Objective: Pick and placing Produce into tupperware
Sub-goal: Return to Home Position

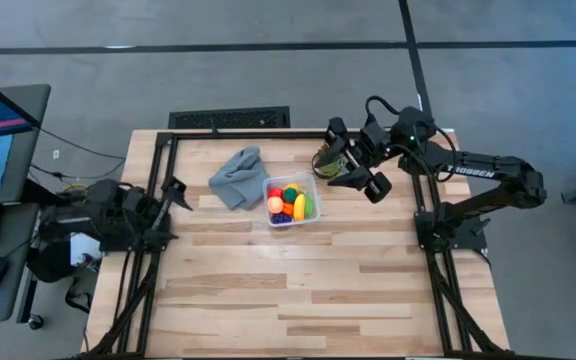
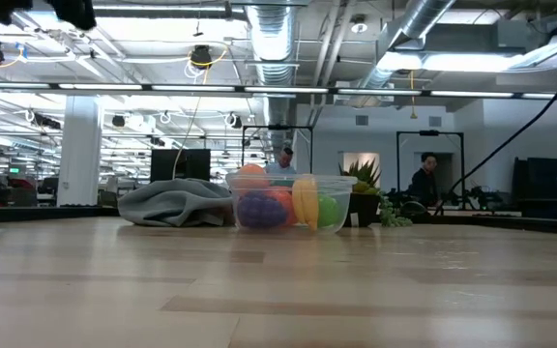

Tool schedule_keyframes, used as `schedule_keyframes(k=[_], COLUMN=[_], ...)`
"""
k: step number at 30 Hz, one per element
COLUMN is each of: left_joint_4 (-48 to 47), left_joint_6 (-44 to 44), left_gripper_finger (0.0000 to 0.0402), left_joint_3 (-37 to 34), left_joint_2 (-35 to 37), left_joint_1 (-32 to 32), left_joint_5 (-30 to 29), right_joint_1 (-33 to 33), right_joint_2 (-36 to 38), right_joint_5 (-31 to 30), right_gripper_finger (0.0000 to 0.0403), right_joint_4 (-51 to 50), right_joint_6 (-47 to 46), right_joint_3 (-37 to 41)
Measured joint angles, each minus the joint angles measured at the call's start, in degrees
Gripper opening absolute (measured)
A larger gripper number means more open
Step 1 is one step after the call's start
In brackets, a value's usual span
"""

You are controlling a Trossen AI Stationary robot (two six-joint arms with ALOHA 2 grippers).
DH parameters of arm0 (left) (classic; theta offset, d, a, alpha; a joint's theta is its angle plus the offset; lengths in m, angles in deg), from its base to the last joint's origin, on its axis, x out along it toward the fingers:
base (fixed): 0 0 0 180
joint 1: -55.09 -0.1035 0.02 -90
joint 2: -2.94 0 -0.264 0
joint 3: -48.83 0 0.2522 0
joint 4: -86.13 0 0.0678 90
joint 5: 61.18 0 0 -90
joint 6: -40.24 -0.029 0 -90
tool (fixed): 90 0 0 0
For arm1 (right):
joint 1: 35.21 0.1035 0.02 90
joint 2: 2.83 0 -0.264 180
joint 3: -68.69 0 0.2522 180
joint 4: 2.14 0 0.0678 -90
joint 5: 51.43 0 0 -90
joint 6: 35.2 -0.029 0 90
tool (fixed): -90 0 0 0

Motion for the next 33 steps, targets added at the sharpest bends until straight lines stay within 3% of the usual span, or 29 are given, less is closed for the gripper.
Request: schedule_keyframes(k=[8,17,33], left_joint_4=[-6.74,14.36,18.88], left_joint_6=[1.70,6.17,2.71], left_gripper_finger=[0.0323,0.0323,0.0323], left_joint_3=[-1.14,-11.76,-11.63], left_joint_2=[1.49,1.40,1.29], left_joint_1=[-6.77,-8.06,-4.54], left_joint_5=[2.32,3.00,-5.61], right_joint_1=[-1.46,-2.00,-5.22], right_joint_2=[0.02,0.04,0.04], right_joint_5=[-0.08,-0.10,3.38], right_gripper_finger=[0.0234,0.0234,0.0234], right_joint_4=[-0.94,-1.32,-2.15], right_joint_6=[-0.18,-1.42,-3.06], right_joint_3=[0.00,0.00,0.00])
